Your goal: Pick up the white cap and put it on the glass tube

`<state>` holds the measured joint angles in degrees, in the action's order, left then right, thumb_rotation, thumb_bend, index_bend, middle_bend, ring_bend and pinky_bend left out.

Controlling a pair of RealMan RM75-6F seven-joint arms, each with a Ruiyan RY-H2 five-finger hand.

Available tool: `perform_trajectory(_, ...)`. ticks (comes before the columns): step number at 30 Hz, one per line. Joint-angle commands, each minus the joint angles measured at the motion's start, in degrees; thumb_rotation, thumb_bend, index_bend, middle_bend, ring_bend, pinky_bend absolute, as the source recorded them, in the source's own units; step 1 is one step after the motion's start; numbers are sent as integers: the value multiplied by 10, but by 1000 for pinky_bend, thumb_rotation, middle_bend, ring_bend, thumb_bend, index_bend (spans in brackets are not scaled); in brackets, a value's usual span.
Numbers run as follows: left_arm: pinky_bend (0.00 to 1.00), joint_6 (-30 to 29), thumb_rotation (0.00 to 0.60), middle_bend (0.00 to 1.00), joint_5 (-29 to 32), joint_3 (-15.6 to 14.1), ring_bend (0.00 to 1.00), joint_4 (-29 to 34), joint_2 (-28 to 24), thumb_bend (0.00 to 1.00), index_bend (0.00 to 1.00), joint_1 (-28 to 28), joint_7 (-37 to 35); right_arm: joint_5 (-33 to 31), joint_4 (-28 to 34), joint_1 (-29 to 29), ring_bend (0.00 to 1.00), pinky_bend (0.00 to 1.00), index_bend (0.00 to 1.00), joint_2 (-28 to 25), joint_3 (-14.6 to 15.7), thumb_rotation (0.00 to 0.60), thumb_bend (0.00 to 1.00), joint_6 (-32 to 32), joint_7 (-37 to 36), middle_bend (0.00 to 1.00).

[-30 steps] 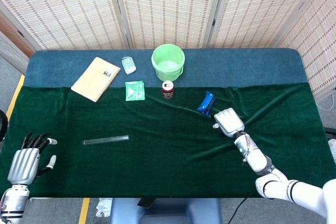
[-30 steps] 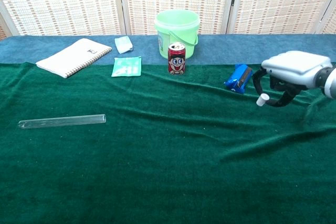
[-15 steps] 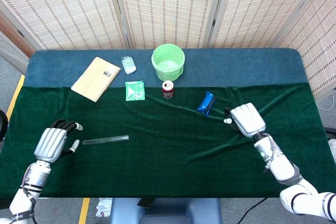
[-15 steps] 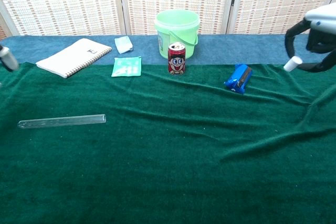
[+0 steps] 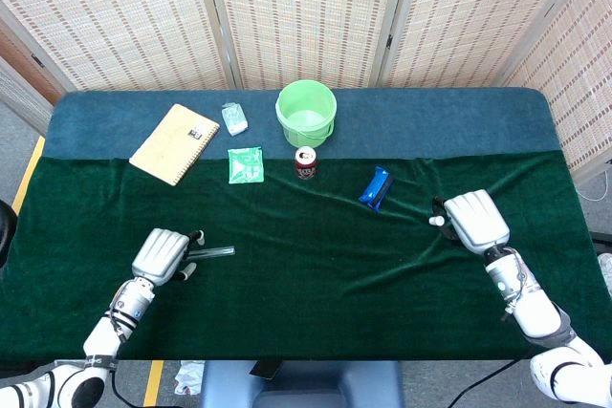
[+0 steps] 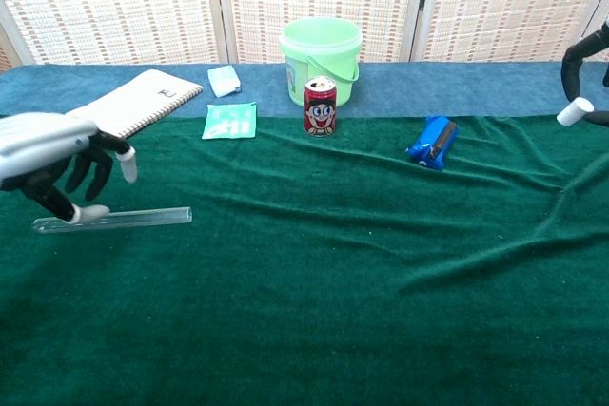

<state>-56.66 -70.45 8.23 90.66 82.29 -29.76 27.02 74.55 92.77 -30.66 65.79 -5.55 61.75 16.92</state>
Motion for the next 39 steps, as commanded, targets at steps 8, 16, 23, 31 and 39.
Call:
perform_trajectory(8,754,11,600,743,105,2,725,-33,56,357,433,-34,76,4,-17,-2,1000,1000,719,8,-1,600,593,-11,-15,1000)
perform_trajectory(16,779,-2,600,774,150,2,773,-46,72,359,454,-47,102,3,-23,-2,1000,1000,718,11,-1,600,596,-16,-20,1000)
perform_trajectory(23,781,-15,600,782,176,-2,778,-62,80,360,463,-54,116,1,-29,-2,1000,1000,718,14,0,600,597,-22,-25,1000)
perform_trajectory(31,781,-23,600,788,186,-10,783,-66,83,365,495,-57,118,-1,-35,-3,1000,1000,718,18,-1,600,597,-28,-28,1000)
perform_trajectory(39,781,-37,600,790,181,-20,784,-70,86,368,504,-60,128,-3,-38,-3,1000,1000,719,21,-2,600,598,-30,-31,1000)
